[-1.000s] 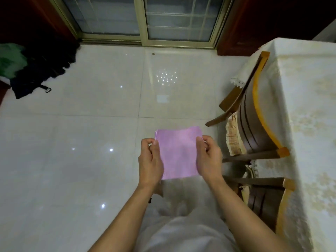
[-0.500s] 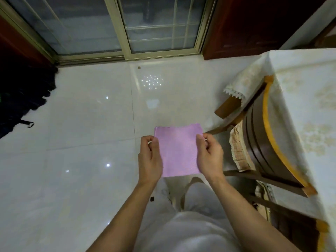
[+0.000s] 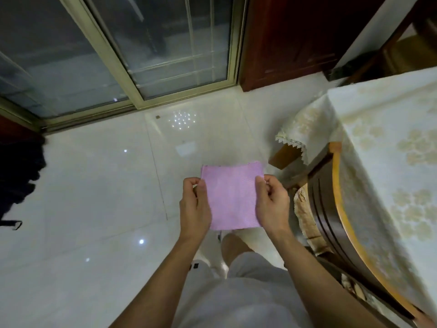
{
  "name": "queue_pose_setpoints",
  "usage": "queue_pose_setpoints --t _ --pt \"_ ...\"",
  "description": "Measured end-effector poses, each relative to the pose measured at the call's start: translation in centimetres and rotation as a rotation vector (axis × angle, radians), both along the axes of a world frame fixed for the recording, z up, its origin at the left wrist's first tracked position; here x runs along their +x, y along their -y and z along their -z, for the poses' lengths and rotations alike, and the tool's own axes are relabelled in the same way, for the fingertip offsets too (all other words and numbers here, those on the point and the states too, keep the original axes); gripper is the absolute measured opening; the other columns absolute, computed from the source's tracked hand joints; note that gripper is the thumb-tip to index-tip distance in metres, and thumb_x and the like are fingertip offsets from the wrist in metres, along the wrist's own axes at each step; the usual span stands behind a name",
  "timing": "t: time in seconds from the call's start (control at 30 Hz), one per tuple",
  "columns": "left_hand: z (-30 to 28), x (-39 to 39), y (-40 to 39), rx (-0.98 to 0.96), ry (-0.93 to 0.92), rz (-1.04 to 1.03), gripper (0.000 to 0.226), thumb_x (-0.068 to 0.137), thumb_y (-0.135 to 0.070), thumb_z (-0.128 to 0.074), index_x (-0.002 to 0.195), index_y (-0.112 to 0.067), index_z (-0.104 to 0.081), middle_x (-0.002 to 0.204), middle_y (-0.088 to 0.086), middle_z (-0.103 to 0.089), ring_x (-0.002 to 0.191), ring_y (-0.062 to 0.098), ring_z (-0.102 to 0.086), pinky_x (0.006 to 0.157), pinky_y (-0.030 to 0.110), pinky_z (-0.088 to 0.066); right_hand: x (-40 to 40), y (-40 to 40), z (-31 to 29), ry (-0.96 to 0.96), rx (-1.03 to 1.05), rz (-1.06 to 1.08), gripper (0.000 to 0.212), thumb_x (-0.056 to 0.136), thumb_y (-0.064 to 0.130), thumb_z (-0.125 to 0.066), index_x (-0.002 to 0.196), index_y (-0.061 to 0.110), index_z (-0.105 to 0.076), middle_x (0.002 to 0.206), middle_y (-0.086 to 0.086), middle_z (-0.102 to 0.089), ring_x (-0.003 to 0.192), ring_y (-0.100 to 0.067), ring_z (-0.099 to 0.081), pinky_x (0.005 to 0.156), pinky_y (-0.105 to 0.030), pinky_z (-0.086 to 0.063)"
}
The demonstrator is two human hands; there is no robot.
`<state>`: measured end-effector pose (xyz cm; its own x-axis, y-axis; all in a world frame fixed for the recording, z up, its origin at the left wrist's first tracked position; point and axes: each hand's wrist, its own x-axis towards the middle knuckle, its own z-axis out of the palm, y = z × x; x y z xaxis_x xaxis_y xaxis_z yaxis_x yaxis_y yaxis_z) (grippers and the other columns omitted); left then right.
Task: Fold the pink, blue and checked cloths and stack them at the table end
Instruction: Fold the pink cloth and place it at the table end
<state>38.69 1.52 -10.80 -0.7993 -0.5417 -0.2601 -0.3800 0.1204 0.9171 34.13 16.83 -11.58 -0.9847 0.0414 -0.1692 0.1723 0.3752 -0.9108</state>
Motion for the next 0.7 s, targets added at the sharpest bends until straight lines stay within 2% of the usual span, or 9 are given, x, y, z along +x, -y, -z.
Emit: queue_pose_setpoints --t 0.07,0.13,0.3,0.43,0.53,0.63,0.7 --pt "-0.3 -3.7 0.1 -0.02 -0.006 0.024 0.018 0.106 -0.023 -0.038 0.096 -0.012 -0.048 0.066 -0.006 -0.045 0.053 -0.001 -0.04 0.052 0.018 -0.033 -3.4 0.1 -0.1 0.013 0.008 0.016 0.03 0.104 0.029 -0.049 0.076 0.018 -0.051 0.063 -0.003 -0.046 0.057 -0.006 -0.04 0.054 -0.023 -0.032" --pt "-0.8 -7.1 0.0 -0.024 -0.019 0.053 0.018 0.106 -0.024 -0.037 0.096 -0.013 -0.047 0.066 -0.005 -0.043 0.052 0.001 -0.039 0.051 0.019 -0.033 -6.6 0.0 -0.5 0.017 -0.011 0.041 0.028 0.104 0.026 -0.049 0.077 0.018 -0.052 0.064 0.0 -0.046 0.056 -0.005 -0.04 0.053 -0.022 -0.032" --pt "-1.8 -15.0 -0.7 -0.041 -0.021 0.138 0.018 0.106 -0.027 -0.035 0.1 -0.014 -0.046 0.07 -0.002 -0.046 0.055 0.0 -0.041 0.053 0.019 -0.034 -13.5 -0.8 -1.3 -0.025 -0.006 0.118 0.027 0.104 0.023 -0.05 0.08 0.012 -0.055 0.066 -0.011 -0.05 0.057 -0.006 -0.04 0.053 -0.022 -0.03" --pt "-1.9 -20.4 -1.4 -0.046 -0.002 0.211 0.017 0.107 -0.028 -0.036 0.1 -0.017 -0.046 0.076 -0.005 -0.05 0.06 -0.003 -0.046 0.056 0.019 -0.038 -17.5 -1.7 -1.6 -0.053 0.047 0.214 0.036 0.103 0.022 -0.052 0.069 0.028 -0.043 0.057 0.008 -0.04 0.052 -0.003 -0.039 0.05 -0.018 -0.027" --pt "-2.0 -24.2 -2.1 -0.045 -0.012 0.269 0.016 0.107 -0.027 -0.037 0.101 -0.016 -0.047 0.076 -0.005 -0.05 0.06 0.0 -0.044 0.057 0.02 -0.038 -20.3 -2.5 -1.6 -0.061 0.066 0.281 0.035 0.103 0.023 -0.052 0.069 0.027 -0.045 0.056 0.008 -0.042 0.052 -0.003 -0.04 0.049 -0.016 -0.027" --pt "-1.8 -28.0 -2.6 -0.039 0.005 0.324 0.016 0.106 -0.029 -0.038 0.1 -0.017 -0.047 0.074 0.0 -0.049 0.058 0.005 -0.04 0.059 0.028 -0.036 -22.9 -3.2 -1.3 -0.05 0.076 0.346 0.034 0.104 0.026 -0.051 0.07 0.022 -0.048 0.058 0.005 -0.045 0.054 -0.004 -0.041 0.051 -0.02 -0.029" --pt "-1.4 -30.9 -2.9 -0.047 0.014 0.383 0.016 0.106 -0.031 -0.037 0.1 -0.018 -0.046 0.075 -0.002 -0.049 0.06 0.003 -0.04 0.06 0.031 -0.036 -24.8 -3.7 -1.1 -0.045 0.086 0.397 0.034 0.104 0.029 -0.05 0.071 0.019 -0.049 0.058 0.005 -0.046 0.055 -0.005 -0.041 0.051 -0.021 -0.029"
